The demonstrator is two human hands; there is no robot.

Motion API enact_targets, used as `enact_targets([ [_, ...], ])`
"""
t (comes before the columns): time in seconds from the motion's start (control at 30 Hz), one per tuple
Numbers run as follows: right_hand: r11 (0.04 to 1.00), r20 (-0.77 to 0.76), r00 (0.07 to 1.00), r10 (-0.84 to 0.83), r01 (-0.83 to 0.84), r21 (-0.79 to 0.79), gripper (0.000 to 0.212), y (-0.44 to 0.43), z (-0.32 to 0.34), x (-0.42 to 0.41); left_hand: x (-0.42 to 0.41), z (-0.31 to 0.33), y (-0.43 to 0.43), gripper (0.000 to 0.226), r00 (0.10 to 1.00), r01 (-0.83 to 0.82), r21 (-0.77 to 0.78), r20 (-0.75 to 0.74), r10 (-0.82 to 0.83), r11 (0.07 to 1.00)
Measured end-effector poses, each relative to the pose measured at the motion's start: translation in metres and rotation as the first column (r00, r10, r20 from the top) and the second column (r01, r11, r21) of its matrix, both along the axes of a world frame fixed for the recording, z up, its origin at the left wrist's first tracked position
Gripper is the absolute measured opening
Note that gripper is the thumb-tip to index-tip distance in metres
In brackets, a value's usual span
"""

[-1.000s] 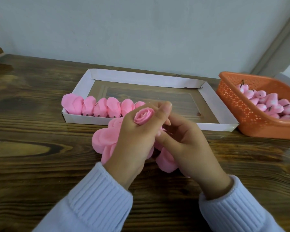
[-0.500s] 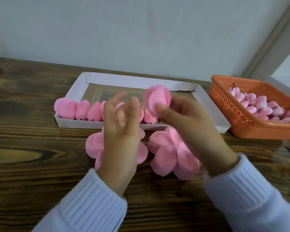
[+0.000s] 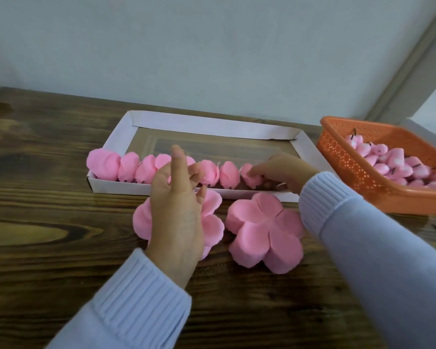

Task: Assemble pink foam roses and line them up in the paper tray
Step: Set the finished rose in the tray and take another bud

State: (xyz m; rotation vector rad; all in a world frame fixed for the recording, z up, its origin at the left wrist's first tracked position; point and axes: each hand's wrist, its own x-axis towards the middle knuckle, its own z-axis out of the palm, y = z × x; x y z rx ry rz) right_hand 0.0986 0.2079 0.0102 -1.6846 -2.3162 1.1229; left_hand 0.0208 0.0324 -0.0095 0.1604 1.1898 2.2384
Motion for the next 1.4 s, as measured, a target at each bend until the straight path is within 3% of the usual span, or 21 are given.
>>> enact_targets([
  [0.37,0.994,0.021,0.997,0.078,-0.080,0.075,0.028,-0.006,-0.004,-0.002,0.000,0.001,-0.001,0.031,0.999,-0.045,-0.048,-0.019,0.044,0.998],
  [0.7,0.995,-0.023,0.995,0.095,-0.095,0.022,0.028,-0.001,-0.007,0.000,0.002,0.004,-0.003,0.032,0.995,-0.085,-0.034,-0.055,0.083,0.996],
  [1.03,0.991,-0.008,0.994,0.111,-0.110,0.071,0.032,0.001,-0.011,-0.001,0.004,0.006,-0.004,0.032,0.993,-0.093,-0.039,-0.082,0.090,0.995],
  [1.17,0.989,0.034,0.992,0.122,-0.124,0.078,0.045,0.002,-0.006,0.004,0.004,0.006,-0.006,0.033,0.992,-0.086,-0.047,-0.091,0.082,0.995],
  [1.23,0.959,0.147,0.977,0.156,-0.185,0.215,0.053,0.005,0.004,0.012,0.003,0.006,-0.006,0.033,0.993,-0.087,-0.049,-0.089,0.083,0.995],
  [1.3,0.861,0.215,0.968,0.133,-0.220,0.459,0.050,0.012,0.019,0.026,0.003,0.006,-0.005,0.032,0.993,-0.089,-0.050,-0.087,0.084,0.995],
  [1.4,0.685,0.112,0.991,0.072,-0.131,0.717,0.031,0.032,0.049,0.058,0.003,0.005,-0.005,0.033,0.991,-0.093,-0.060,-0.097,0.087,0.994],
])
